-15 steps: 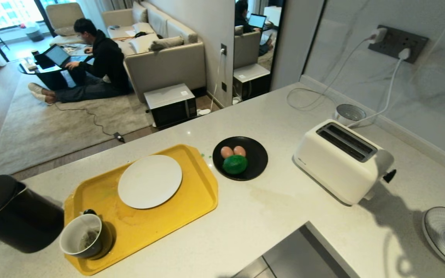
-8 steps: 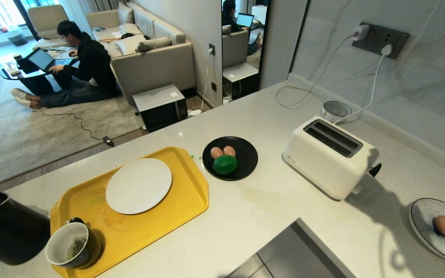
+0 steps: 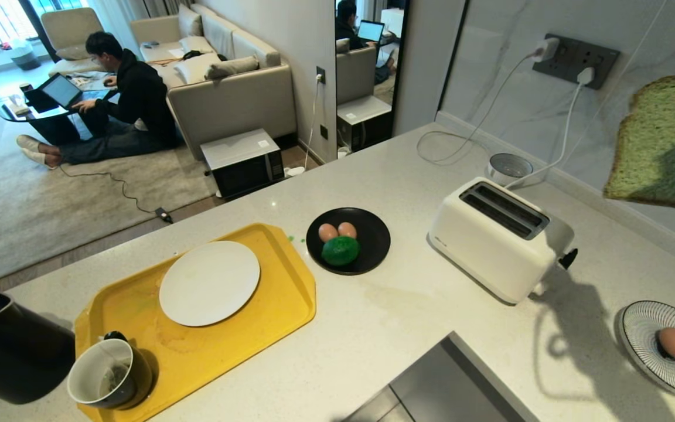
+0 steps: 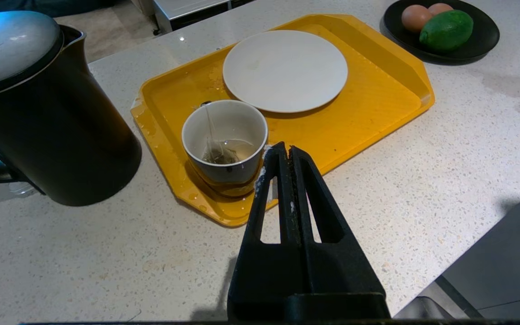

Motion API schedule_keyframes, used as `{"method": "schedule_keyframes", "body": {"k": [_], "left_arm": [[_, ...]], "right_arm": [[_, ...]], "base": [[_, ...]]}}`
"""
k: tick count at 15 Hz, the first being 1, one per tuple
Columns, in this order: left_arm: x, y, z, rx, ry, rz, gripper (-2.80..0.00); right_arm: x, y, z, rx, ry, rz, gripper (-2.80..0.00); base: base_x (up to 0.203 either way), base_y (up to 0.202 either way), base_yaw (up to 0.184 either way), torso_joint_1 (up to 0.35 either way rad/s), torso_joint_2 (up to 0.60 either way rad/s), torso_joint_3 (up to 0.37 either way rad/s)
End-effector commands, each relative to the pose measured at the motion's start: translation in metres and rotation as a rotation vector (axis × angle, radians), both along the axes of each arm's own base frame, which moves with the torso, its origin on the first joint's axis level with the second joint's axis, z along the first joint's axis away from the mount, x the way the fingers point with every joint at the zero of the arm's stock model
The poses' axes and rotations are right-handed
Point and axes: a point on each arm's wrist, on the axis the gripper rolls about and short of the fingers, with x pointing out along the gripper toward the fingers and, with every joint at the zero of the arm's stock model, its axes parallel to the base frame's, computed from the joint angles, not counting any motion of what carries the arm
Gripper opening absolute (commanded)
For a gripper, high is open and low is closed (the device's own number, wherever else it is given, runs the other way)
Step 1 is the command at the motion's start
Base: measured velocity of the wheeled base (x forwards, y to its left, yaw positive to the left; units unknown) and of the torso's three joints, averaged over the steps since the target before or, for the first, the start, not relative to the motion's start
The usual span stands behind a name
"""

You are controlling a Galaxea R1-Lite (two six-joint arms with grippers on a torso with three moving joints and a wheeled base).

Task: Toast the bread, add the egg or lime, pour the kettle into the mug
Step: Put the bread slices in the toaster

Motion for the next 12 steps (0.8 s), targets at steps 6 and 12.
{"method": "schedule_keyframes", "body": {"k": [6,12], "left_arm": [[0.000,0.000,0.000,0.000,-0.002,0.001,-2.80],[0.000,0.000,0.000,0.000,-0.001,0.001,-2.80]], "right_arm": [[0.108,-0.010,-0.056,0.004,-0.047,0.064,-2.80],[0.156,-0.023,-0.088,-0.017,-0.088,0.047,-2.80]], "base": [[0.000,0.000,0.000,0.000,0.00,0.000],[0.000,0.000,0.000,0.000,0.00,0.000]]}}
